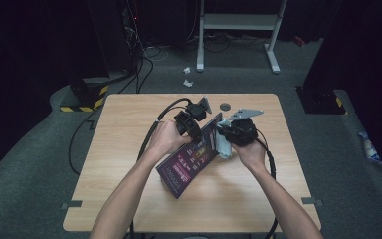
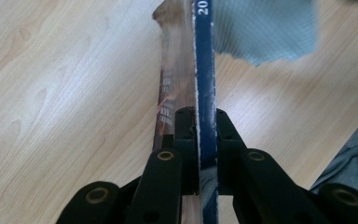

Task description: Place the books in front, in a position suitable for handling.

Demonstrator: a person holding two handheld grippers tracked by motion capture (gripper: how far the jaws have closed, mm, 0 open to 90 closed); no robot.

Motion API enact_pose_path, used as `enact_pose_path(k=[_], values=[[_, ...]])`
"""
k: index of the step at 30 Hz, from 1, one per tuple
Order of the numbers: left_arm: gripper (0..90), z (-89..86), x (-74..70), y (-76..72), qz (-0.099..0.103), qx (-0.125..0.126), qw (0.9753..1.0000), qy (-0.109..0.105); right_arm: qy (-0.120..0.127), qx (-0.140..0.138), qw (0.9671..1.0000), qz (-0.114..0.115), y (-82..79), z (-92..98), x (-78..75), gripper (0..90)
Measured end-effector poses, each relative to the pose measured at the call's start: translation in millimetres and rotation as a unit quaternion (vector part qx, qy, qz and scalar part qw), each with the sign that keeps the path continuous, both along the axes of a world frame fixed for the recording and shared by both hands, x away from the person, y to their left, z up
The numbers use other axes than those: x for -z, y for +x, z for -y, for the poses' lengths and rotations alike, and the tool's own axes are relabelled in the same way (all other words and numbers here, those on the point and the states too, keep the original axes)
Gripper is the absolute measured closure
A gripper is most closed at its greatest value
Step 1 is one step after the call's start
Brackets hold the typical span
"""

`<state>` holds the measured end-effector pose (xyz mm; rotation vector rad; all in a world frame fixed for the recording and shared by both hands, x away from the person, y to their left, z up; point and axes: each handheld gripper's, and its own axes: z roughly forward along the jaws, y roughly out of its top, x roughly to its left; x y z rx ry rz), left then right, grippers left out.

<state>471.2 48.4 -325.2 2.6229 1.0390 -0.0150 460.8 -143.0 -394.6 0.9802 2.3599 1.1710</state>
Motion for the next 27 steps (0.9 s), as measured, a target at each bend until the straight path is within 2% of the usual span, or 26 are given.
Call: enact_pose_path(k=[3, 5, 7, 9, 12, 14, 16, 19, 21, 22, 23, 27], values=[[83.3, -0.3, -5.5, -1.6, 0.001, 0.001, 1.0, 0.002, -0.015, 0.005, 0.9997, -0.019, 4.7, 0.2, 19.0, 84.4], [83.4, -0.5, -8.4, -3.9, 0.003, 0.002, 1.0, -0.005, -0.017, 0.011, 0.9994, -0.027, 7.4, 0.0, 27.7, 84.4], [83.4, -1.3, -11.2, -5.2, 0.004, 0.001, 0.9999, -0.01, -0.024, 0.017, 0.9989, -0.036, 9.3, -0.5, 34.6, 84.4], [83.5, -2.5, -13.3, -6.0, -0.004, 0.006, 0.9995, -0.03, -0.031, 0.018, 0.9986, -0.04, 11.1, -1.6, 41.3, 84.4], [83.5, -1.0, -15.6, -6.8, -0.001, 0.003, 0.9996, -0.028, -0.034, 0.02, 0.998, -0.05, 12.0, -4.3, 50.2, 84.4], [83.5, -1.2, -15.3, -5.3, -0.002, 0.0, 0.9996, -0.03, -0.03, 0.019, 0.9982, -0.049, 11.7, -5.1, 52.1, 84.4], [83.4, -2.0, -14.8, -4.5, -0.002, -0.004, 0.9995, -0.032, -0.03, 0.019, 0.9982, -0.048, 10.5, -5.3, 51.7, 84.4], [83.5, -3.4, -12.1, -0.8, -0.003, -0.012, 0.9996, -0.025, -0.022, 0.015, 0.9988, -0.041, 7.9, -3.2, 46.4, 84.4], [83.5, -3.2, -8.3, 2.5, -0.007, -0.017, 0.9996, -0.021, -0.014, 0.006, 0.9995, -0.029, 4.4, -2.0, 39.6, 84.4], [83.5, -2.6, -6.2, 3.6, -0.008, -0.019, 0.9996, -0.02, -0.011, 0.004, 0.9996, -0.028, 1.9, -2.7, 35.4, 84.4], [83.4, -1.8, -4.4, 4.8, -0.009, -0.02, 0.9996, -0.019, -0.014, -0.002, 0.9997, -0.022, 0.0, -3.6, 30.3, 84.4], [83.4, 1.2, -1.0, 7.3, -0.008, -0.022, 0.9997, -0.009, -0.001, -0.022, 0.9997, 0.005, -8.0, -8.6, 3.3, 84.4]])
